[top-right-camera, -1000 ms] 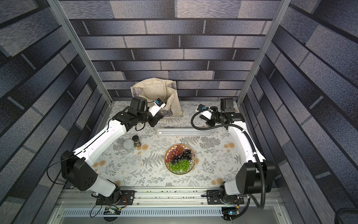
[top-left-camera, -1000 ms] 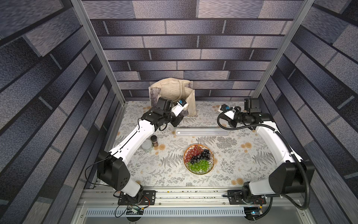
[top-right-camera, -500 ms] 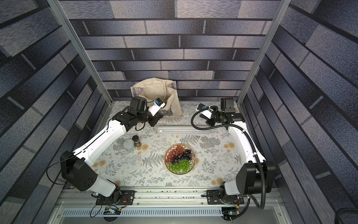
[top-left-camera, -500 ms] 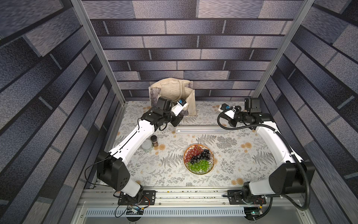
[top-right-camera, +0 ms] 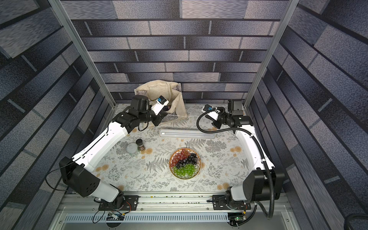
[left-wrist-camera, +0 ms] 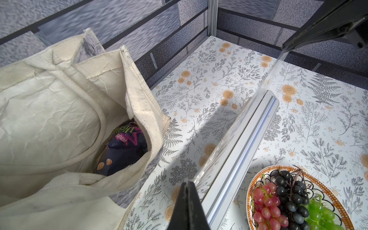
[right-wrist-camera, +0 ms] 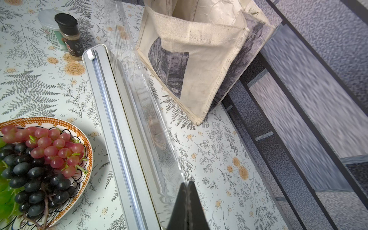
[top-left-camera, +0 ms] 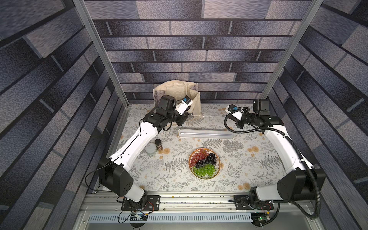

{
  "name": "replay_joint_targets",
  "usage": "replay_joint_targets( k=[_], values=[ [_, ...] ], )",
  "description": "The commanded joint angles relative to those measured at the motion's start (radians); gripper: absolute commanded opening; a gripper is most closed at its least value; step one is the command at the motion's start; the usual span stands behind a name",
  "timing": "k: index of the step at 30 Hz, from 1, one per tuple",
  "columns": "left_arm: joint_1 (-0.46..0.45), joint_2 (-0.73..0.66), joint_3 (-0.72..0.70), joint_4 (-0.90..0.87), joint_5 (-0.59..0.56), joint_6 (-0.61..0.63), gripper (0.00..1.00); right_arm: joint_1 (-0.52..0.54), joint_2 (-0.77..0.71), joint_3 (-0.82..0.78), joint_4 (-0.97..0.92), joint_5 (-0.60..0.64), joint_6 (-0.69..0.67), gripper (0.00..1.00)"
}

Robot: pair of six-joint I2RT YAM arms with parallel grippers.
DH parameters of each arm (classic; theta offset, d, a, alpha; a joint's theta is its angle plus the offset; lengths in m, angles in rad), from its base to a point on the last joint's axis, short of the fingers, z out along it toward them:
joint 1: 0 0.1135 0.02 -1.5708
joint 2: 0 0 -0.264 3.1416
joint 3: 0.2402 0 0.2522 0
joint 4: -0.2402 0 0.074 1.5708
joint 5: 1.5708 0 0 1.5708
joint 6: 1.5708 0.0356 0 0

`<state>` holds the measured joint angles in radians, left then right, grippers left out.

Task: Wrap the plate with plastic wrap
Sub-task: Pull the plastic wrap from the plastic wrap cutting box.

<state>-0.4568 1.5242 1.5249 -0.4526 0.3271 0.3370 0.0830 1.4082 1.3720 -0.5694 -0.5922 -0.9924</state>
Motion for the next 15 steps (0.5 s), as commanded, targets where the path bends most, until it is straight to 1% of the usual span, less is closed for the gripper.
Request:
replay_joint_targets(
  k=[1,6,15],
  values=[
    [0.009,-0.062,0.055,0.025,-0.033,0.011,0.00,-0.001,-0.034,0.064,0.056,-0.024,0.020,0.00],
    [0.009,-0.074,0.064,0.030,-0.040,0.017,0.00,0.002,-0.035,0.099,0.065,-0.037,0.038,0.00],
    [0.007,-0.078,0.078,0.032,-0.051,0.010,0.00,0.008,-0.038,0.104,0.072,-0.034,0.043,0.00]
  ],
)
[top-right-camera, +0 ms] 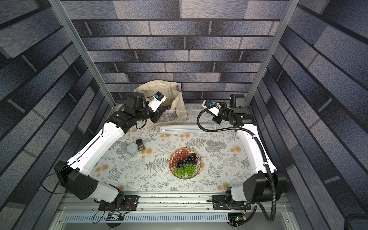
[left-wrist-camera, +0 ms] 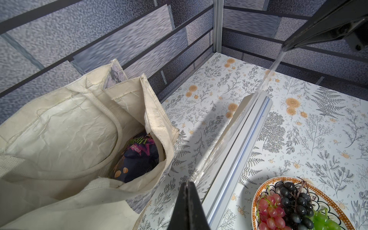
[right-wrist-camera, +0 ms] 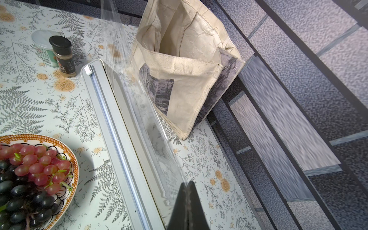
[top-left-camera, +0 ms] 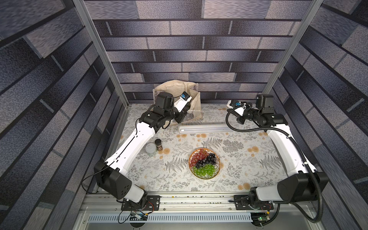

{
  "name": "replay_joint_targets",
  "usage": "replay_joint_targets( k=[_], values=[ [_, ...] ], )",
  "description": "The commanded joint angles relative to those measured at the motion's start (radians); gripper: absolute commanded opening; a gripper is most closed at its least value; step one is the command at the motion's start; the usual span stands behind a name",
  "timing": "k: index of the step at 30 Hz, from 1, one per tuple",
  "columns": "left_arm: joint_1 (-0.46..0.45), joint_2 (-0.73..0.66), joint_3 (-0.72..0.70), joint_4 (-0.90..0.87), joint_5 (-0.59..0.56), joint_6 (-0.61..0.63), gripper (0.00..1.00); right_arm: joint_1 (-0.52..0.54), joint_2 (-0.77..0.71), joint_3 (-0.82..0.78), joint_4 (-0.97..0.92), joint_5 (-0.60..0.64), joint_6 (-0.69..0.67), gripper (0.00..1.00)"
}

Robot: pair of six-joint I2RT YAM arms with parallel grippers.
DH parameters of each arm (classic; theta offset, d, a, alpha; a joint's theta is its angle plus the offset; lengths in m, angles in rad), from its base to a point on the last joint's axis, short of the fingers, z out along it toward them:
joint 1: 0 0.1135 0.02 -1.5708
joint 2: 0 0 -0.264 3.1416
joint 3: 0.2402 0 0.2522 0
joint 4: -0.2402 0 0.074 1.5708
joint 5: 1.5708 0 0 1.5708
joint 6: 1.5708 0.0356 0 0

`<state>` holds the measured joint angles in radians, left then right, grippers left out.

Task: Wrap the plate with plastic wrap
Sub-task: Pull the plastic wrap from the plastic wrap cutting box.

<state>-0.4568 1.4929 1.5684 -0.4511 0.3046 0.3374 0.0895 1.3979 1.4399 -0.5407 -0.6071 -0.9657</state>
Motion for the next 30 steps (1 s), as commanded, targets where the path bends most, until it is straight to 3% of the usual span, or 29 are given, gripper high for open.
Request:
replay_joint_targets(
  k=[1,30],
  values=[
    [0.007,-0.046,0.033,0.030,-0.028,0.008,0.00,0.003,-0.029,0.037,0.044,-0.016,0.016,0.00],
    [-0.003,-0.080,-0.027,0.050,-0.051,0.003,0.00,0.019,-0.080,-0.029,0.050,-0.015,0.035,0.00]
  ],
)
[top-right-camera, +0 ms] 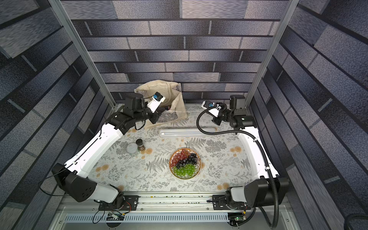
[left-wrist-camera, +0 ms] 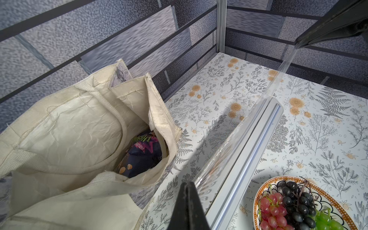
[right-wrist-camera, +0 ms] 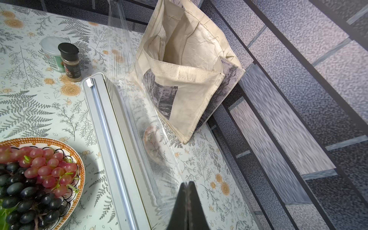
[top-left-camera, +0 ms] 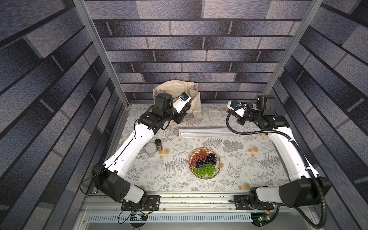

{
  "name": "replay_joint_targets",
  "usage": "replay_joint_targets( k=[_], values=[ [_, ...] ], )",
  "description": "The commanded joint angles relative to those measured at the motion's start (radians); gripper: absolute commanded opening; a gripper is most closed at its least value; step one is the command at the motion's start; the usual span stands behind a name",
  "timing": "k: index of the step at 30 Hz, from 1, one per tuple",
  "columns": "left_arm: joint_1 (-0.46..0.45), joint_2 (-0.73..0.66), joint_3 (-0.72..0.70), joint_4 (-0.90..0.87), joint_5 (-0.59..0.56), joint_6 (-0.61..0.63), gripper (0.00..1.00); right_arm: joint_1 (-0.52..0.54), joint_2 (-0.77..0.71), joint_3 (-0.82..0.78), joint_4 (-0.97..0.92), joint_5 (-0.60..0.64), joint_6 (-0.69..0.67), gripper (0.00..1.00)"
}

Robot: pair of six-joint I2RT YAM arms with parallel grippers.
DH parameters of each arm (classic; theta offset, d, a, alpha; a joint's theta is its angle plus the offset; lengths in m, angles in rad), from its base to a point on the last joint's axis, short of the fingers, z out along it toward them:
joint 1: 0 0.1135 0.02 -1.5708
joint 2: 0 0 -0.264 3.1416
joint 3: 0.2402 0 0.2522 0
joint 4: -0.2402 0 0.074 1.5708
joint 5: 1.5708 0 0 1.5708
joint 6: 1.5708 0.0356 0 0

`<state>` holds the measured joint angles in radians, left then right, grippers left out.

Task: Wrap the plate with plastic wrap
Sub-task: Pull the plastic wrap from the plastic wrap cutting box.

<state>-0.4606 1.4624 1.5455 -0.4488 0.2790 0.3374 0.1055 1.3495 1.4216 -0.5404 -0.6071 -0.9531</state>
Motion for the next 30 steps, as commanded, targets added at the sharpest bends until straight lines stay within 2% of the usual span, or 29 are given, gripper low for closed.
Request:
replay_joint_targets(
  k=[1,30],
  values=[
    [0.000,-0.050,-0.005,0.048,-0.025,0.001,0.00,0.004,-0.032,-0.013,0.051,-0.015,0.024,0.00],
    [-0.006,-0.056,-0.009,0.045,-0.035,0.001,0.00,0.018,-0.033,-0.012,0.069,-0.010,0.040,0.00]
  ],
)
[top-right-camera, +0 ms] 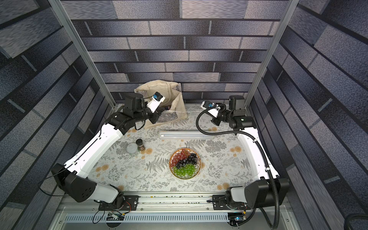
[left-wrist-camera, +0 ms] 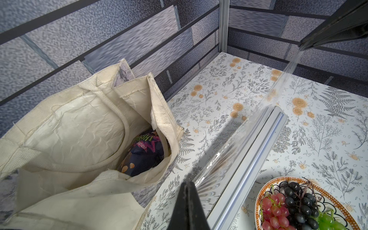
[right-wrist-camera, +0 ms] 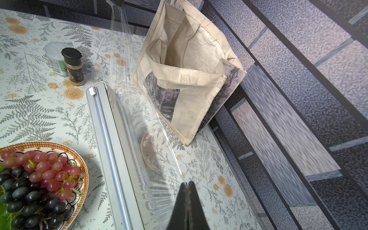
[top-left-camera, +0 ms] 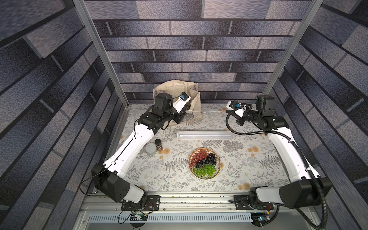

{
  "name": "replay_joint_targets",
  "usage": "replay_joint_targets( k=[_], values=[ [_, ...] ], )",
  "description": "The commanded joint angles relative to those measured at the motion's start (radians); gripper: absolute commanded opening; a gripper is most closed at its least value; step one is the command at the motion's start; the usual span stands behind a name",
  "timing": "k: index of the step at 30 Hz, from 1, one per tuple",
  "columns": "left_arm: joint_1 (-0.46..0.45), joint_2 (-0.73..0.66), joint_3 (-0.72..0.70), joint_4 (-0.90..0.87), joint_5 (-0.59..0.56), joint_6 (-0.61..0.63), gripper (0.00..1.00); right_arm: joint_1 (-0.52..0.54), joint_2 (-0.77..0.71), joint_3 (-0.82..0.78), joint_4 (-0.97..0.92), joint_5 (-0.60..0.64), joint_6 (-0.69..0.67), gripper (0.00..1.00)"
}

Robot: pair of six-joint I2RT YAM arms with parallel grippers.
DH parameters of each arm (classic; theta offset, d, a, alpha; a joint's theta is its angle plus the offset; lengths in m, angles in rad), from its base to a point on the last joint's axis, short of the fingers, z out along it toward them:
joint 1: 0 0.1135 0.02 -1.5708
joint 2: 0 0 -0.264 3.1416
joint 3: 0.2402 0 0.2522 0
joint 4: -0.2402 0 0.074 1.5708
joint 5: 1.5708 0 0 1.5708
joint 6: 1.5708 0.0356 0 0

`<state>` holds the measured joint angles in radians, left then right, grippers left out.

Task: Wrap the plate with plastic wrap
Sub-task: Pull the plastic wrap from the plastic wrap cutting box.

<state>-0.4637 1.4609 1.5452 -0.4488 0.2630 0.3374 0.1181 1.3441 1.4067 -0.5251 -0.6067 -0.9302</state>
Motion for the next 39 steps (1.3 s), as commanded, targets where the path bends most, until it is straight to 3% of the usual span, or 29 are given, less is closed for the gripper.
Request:
replay_joint_targets(
  k=[1,39],
  values=[
    [-0.003,-0.056,-0.011,0.045,-0.022,0.003,0.00,0.005,-0.026,0.003,0.055,-0.010,0.017,0.00],
    [0.008,-0.079,-0.091,0.061,-0.054,-0.010,0.00,0.049,0.065,-0.005,0.068,0.020,0.027,0.00]
  ],
)
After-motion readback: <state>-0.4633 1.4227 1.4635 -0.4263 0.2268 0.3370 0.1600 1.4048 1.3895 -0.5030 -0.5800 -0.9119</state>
